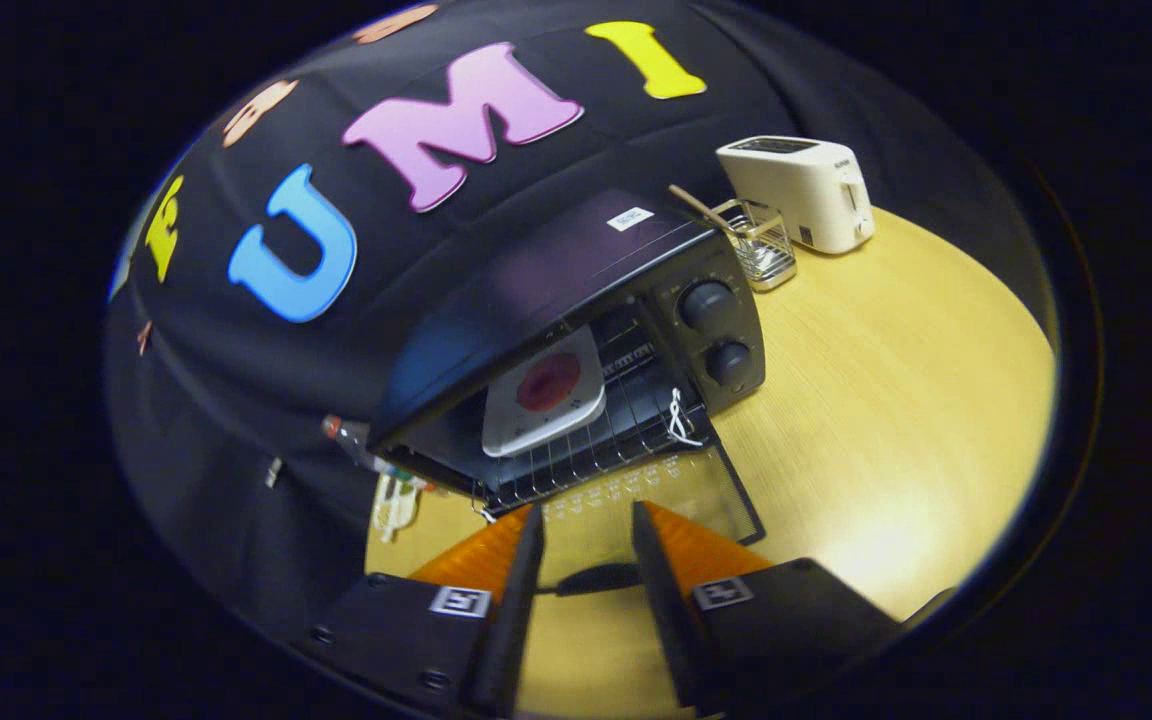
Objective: Open the toaster oven, put the food inside, and close the toaster oven door.
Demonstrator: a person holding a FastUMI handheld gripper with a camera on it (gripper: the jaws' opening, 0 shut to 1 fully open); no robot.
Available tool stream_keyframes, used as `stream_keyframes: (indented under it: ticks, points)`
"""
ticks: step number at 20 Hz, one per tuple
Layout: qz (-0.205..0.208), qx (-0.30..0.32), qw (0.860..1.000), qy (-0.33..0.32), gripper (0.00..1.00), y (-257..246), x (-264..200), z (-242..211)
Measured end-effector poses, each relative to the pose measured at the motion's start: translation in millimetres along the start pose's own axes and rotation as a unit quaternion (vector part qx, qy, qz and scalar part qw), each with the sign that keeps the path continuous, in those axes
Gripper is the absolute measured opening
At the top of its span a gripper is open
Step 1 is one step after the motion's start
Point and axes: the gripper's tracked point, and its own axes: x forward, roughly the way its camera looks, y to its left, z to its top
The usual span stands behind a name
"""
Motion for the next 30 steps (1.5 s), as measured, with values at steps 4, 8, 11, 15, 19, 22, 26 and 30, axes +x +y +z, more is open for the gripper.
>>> stream_keyframes:
  ticks: [4,8,11,15,19,22,26,30]
  points:
    - [-0.026,-0.133,0.990,0.037,0.86,-14.9,-4.1,-47.7]
    - [-0.029,-0.231,0.970,0.076,0.97,-15.7,8.1,-93.3]
    - [-0.037,-0.221,0.969,0.104,0.97,-18.0,20.8,-117.9]
    - [-0.068,-0.202,0.969,0.124,0.97,-19.2,39.3,-127.8]
    - [-0.096,-0.197,0.968,0.122,0.97,-24.8,58.0,-126.9]
    - [-0.113,-0.198,0.967,0.115,0.96,-25.8,60.7,-126.1]
    - [-0.131,-0.174,0.970,0.110,0.96,-22.4,58.6,-122.3]
    - [-0.126,-0.175,0.972,0.089,0.96,-13.2,42.8,-111.7]
